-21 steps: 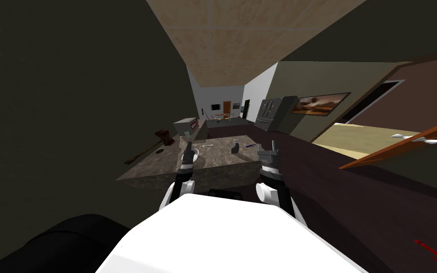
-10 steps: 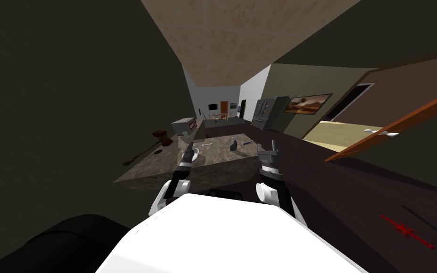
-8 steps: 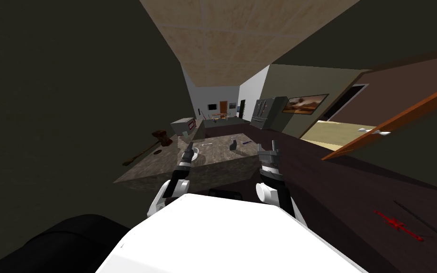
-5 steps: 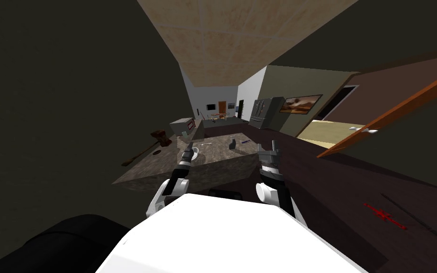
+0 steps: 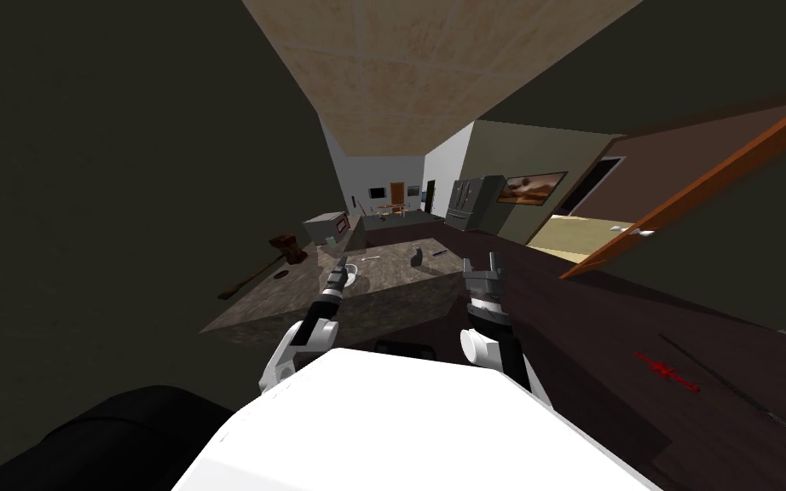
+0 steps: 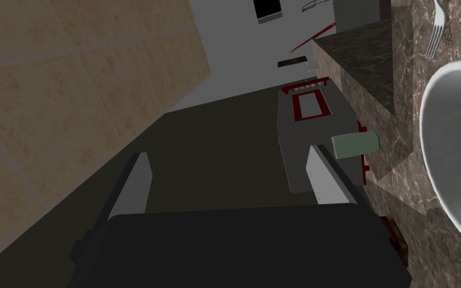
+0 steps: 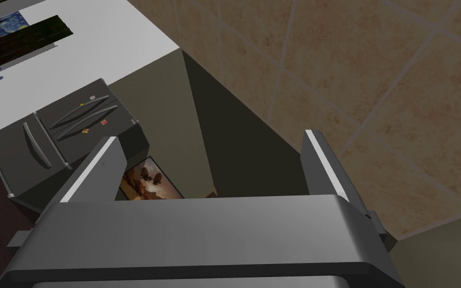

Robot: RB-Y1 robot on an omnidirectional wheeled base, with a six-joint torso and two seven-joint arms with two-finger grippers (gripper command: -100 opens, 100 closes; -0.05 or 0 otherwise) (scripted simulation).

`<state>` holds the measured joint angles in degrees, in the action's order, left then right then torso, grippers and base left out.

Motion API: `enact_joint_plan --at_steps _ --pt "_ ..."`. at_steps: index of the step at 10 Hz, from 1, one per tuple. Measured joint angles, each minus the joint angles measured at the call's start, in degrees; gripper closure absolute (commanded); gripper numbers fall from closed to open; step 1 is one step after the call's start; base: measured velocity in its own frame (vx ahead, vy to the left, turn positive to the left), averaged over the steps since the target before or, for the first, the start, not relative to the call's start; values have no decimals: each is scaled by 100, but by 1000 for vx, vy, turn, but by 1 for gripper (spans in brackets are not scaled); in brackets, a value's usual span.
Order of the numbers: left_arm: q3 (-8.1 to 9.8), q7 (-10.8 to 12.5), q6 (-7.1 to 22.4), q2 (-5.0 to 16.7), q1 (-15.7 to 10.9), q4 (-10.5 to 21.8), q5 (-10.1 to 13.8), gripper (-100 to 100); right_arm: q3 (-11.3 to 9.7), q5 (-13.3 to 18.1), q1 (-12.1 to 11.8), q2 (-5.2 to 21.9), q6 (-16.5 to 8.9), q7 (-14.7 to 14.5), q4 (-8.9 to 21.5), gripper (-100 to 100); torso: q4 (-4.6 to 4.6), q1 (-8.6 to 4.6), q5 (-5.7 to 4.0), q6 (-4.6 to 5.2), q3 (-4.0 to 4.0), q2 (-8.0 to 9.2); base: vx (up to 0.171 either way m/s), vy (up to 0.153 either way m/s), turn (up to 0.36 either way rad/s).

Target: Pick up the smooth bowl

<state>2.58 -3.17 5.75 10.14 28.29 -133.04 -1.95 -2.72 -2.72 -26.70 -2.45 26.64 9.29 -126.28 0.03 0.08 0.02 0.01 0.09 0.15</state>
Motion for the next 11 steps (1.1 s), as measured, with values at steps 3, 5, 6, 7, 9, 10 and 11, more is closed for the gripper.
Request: enact_joint_plan --at_steps 3,5,6,7,9,10,11 --pt "51 81 479 29 -33 -72 90 -100 0 0 0 0 0 0 0 0 1 0 0 -2 3 4 -44 14 -44" --pt "80 116 778 47 -67 -112 139 -100 0 0 0 0 0 0 0 0 -1 -2 0 0 -2 -3 -38 17 -84" --pt "89 136 939 47 -80 -120 158 -100 0 0 -1 0 0 0 0 0 0 1 1 -2 -1 -2 -21 14 20" --pt "107 152 1051 70 -81 -132 180 -100 0 0 -1 0 0 0 0 0 -1 0 0 -3 -3 -7 -41 22 -94" --pt "147 210 1355 103 -82 -193 256 -100 0 0 -1 0 0 0 0 0 0 3 1 -2 0 -1 -48 28 -84" --pt "183 248 1515 135 -109 -230 316 -100 0 0 0 0 0 0 0 0 1 5 1 0 2 2 -47 23 -46" --pt "194 271 1673 140 -134 -236 338 -100 0 0 -1 0 0 0 0 0 1 3 1 -3 1 1 -20 9 14"
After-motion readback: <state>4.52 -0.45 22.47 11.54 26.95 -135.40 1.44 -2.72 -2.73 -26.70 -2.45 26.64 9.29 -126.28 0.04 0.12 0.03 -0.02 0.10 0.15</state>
